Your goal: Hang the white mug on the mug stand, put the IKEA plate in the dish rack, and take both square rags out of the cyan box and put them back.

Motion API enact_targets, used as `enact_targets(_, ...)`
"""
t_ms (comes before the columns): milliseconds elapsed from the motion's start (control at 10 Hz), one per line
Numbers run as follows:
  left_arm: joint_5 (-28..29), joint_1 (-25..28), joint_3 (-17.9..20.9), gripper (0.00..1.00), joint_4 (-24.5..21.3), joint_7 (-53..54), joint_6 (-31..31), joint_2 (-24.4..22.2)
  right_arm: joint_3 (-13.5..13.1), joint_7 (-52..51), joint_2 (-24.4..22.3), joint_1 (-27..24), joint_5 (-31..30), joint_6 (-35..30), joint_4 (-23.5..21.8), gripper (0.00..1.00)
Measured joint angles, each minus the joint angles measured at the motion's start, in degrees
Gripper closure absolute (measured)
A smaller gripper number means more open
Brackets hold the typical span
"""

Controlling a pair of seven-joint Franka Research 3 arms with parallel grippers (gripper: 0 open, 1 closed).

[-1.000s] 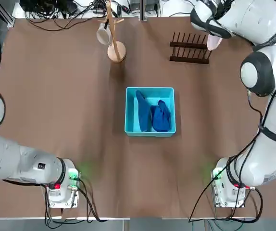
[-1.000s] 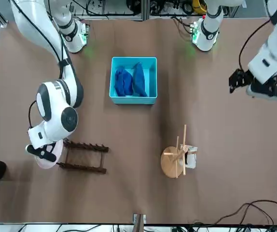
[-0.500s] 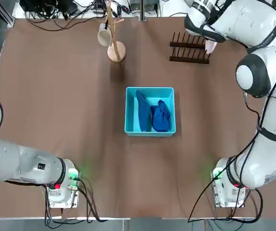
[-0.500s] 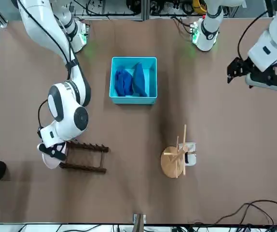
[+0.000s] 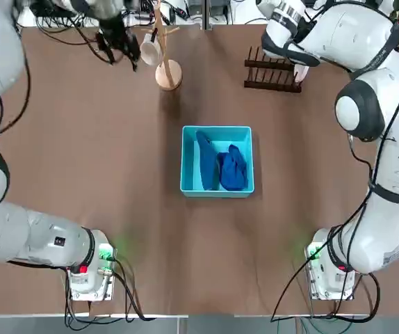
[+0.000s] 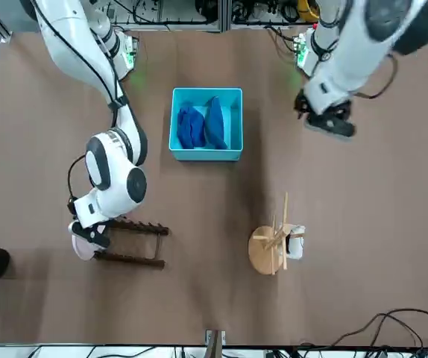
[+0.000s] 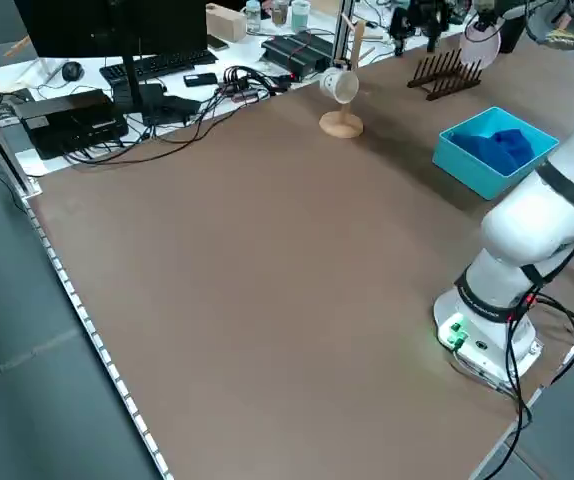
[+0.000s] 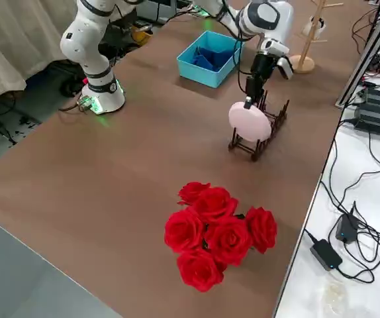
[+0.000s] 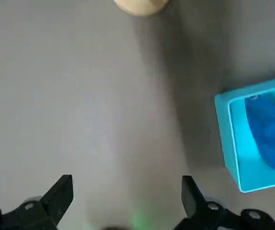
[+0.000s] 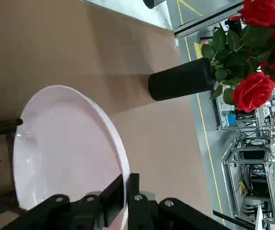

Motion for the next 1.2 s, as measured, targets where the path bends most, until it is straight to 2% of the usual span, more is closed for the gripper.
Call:
enact_targets(200, -0.3, -0.2, -5.8, 0.00, -6.3, -1.0, 6.7, 0.2, 0.0, 0.2, 0.1, 0.1, 0.0, 0.1, 0.0, 0.87)
enact_targets(300, -0.5, -0.4, -9.1, 0.00, -8.9, -3.0, 10.2, 0.8, 0.0, 0.3, 0.2, 0.2, 0.0, 0.1, 0.0, 0.78)
enact_targets(400, -0.6, -0.5, -12.0, 0.00, -10.3, -5.4, 13.1, 2.4, 0.0, 0.3, 0.2, 0.3, 0.0, 0.1, 0.0, 0.65)
enact_targets(500, -0.6, -0.6, -14.5, 0.00, -10.7, -7.7, 15.8, 4.8, 0.0, 0.3, 0.4, 0.5, -0.2, 0.1, 0.0, 0.48)
enact_targets(800, -0.7, -1.2, -21.1, 0.00, -10.7, -14.9, 24.2, 13.3, 0.0, 0.3, 0.5, 0.9, -1.0, 0.1, 0.0, 0.36)
enact_targets(900, -0.7, -2.7, -22.1, 0.00, -10.7, -17.8, 27.5, 15.8, 0.0, 0.3, 0.5, 0.9, -1.0, 0.0, 0.0, 0.20)
enact_targets(1000, -0.4, -4.9, -22.3, 0.00, -10.6, -20.6, 30.3, 18.2, 0.0, 0.3, 0.4, 1.0, -1.0, 0.0, 0.2, 0.12)
enact_targets(1200, 4.1, -8.3, -22.3, 0.00, -9.3, -28.5, 35.9, 23.5, 0.0, 0.2, -0.6, 0.9, 0.8, 0.0, 1.1, 0.01)
